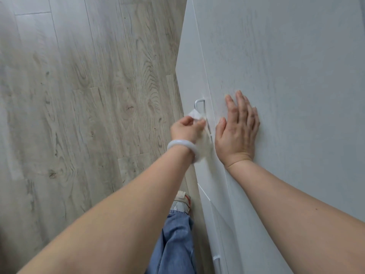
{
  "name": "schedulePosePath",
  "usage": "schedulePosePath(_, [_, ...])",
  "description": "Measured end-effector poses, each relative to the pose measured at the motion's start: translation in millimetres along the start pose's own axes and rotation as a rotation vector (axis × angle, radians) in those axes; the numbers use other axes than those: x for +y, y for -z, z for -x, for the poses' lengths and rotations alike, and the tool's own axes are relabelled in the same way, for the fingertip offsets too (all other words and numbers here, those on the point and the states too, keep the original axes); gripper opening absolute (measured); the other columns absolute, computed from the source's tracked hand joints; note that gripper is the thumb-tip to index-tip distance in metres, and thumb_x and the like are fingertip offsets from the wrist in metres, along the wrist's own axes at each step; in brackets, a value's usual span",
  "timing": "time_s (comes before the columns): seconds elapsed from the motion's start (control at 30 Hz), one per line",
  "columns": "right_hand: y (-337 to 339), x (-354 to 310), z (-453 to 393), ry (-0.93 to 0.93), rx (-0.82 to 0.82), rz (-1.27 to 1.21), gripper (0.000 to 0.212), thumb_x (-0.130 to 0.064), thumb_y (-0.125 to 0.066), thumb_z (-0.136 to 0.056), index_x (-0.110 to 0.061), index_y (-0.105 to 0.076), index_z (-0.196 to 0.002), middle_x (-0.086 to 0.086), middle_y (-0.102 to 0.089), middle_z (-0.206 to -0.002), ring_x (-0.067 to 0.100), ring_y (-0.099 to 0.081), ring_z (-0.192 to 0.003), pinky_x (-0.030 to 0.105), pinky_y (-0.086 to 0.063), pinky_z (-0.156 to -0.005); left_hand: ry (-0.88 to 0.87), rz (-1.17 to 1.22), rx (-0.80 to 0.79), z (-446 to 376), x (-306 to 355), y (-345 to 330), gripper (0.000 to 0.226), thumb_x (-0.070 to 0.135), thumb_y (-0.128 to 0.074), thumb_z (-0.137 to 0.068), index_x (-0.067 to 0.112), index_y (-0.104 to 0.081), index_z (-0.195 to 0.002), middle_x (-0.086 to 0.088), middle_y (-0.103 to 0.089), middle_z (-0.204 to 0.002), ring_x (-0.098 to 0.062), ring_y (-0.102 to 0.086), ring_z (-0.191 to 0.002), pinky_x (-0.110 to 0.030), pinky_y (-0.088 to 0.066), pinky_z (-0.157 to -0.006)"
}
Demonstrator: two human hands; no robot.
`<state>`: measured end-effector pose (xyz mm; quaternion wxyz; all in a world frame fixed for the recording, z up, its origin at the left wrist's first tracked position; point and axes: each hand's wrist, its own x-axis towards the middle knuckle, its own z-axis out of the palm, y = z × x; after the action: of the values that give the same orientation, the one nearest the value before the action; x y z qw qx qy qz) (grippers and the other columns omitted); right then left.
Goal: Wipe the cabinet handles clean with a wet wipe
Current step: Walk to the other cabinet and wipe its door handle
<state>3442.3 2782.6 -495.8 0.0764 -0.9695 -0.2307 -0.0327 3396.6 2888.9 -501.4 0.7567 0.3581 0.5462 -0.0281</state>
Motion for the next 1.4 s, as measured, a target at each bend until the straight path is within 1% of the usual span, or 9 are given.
schedulePosePath(0.17, [-0.6, 0.6, -0.2, 0.003, 0.003, -0.002, 0.058, -0.024, -0.041, -0.087, -0.019, -0.036, -0.144, 0.005, -0.028, -0.155, 0.023, -0.025, -0.143, 0.045, -0.017, -0.117, -0.031, 0.058, 0.058, -21.5, 23.3, -10.6, 0.014, 0.006, -0.071, -0.084, 0.012, -0.07, -0.096, -0.005, -0.07, -0.092, -0.017, -0.065, -0.082, -0.032, -0.054, -0.09])
schedulePosePath(0.27, [-1.0, 0.7, 0.1, 0.002, 0.005, 0.003, 0.057, -0.024, -0.043, -0.087, -0.019, -0.037, -0.144, 0.005, -0.029, -0.155, 0.023, -0.026, -0.142, 0.045, -0.018, -0.117, 0.022, 0.092, 0.035, -7.0, -16.7, -2.0, 0.03, 0.007, -0.071, -0.084, 0.004, -0.067, -0.113, -0.005, -0.068, -0.097, -0.013, -0.063, -0.076, -0.027, -0.051, -0.079])
schedulePosePath(0.43, [-0.8, -0.2, -0.3, 0.004, 0.019, -0.001, 0.057, -0.023, -0.044, -0.086, -0.018, -0.039, -0.143, 0.006, -0.03, -0.154, 0.024, -0.028, -0.141, 0.045, -0.018, -0.116, 0.043, 0.005, -0.014, 2.5, -34.8, 9.7, 0.007, 0.008, -0.075, -0.08, 0.013, -0.07, -0.077, -0.002, -0.064, -0.073, -0.019, -0.058, -0.071, -0.034, -0.05, -0.081])
schedulePosePath(0.6, [-2.0, 1.4, 0.0, 0.009, 0.013, -0.003, 0.057, -0.025, -0.041, -0.087, -0.019, -0.038, -0.144, 0.006, -0.029, -0.155, 0.023, -0.027, -0.142, 0.045, -0.018, -0.116, -0.07, -0.073, 0.005, -15.9, 18.3, -0.8, 0.007, 0.009, -0.071, -0.085, 0.012, -0.067, -0.08, 0.0, -0.061, -0.069, -0.012, -0.055, -0.061, -0.019, -0.049, -0.066])
schedulePosePath(0.73, [-1.8, 1.7, -0.1, 0.004, 0.006, -0.011, 0.057, -0.025, -0.041, -0.087, -0.019, -0.038, -0.143, 0.005, -0.03, -0.154, 0.023, -0.027, -0.142, 0.045, -0.017, -0.117, -0.003, -0.084, -0.037, -12.9, 12.6, 5.2, 0.011, 0.008, -0.072, -0.083, 0.014, -0.067, -0.091, -0.004, -0.068, -0.088, -0.019, -0.063, -0.08, -0.032, -0.052, -0.087])
schedulePosePath(0.87, [-1.4, 1.6, -0.7, 0.004, 0.006, -0.013, 0.056, -0.025, -0.041, -0.087, -0.019, -0.039, -0.142, 0.005, -0.031, -0.154, 0.023, -0.028, -0.142, 0.044, -0.017, -0.117, 0.099, -0.232, -0.148, 21.3, -26.4, 38.8, 0.01, 0.002, -0.07, -0.083, 0.007, -0.07, -0.091, -0.013, -0.067, -0.089, -0.024, -0.061, -0.084, -0.04, -0.053, -0.089])
schedulePosePath(1.13, [1.9, -0.3, 0.7, -0.018, -0.025, -0.063, 0.055, -0.024, -0.038, -0.088, -0.018, -0.039, -0.142, 0.006, -0.03, -0.154, 0.024, -0.027, -0.142, 0.044, -0.016, -0.117, 0.071, -0.346, 0.035, 65.8, -21.0, 123.5, 0.012, 0.002, -0.068, -0.085, 0.013, -0.071, -0.081, -0.014, -0.071, -0.092, -0.031, -0.068, -0.092, -0.049, -0.052, -0.094])
schedulePosePath(1.3, [23.2, -11.6, 7.6, -0.093, -0.302, -0.146, 0.061, -0.02, -0.043, -0.091, -0.015, -0.024, -0.15, 0.007, -0.012, -0.16, 0.023, -0.009, -0.147, 0.039, -0.003, -0.119, 0.008, -0.352, 0.082, 104.8, 2.2, 145.3, 0.013, 0.003, -0.065, -0.088, 0.014, -0.071, -0.09, -0.017, -0.071, -0.105, -0.035, -0.067, -0.102, -0.049, -0.052, -0.095])
schedulePosePath(1.4, [55.3, -20.4, 37.3, -0.158, -0.565, -0.161, 0.056, -0.02, -0.045, -0.094, -0.014, -0.03, -0.147, 0.008, -0.012, -0.16, 0.024, -0.011, -0.146, 0.036, -0.01, -0.118, 0.022, -0.373, 0.071, 147.6, 7.8, 143.3, 0.011, 0.003, -0.062, -0.089, 0.01, -0.069, -0.095, -0.023, -0.068, -0.109, -0.039, -0.064, -0.105, -0.051, -0.051, -0.095])
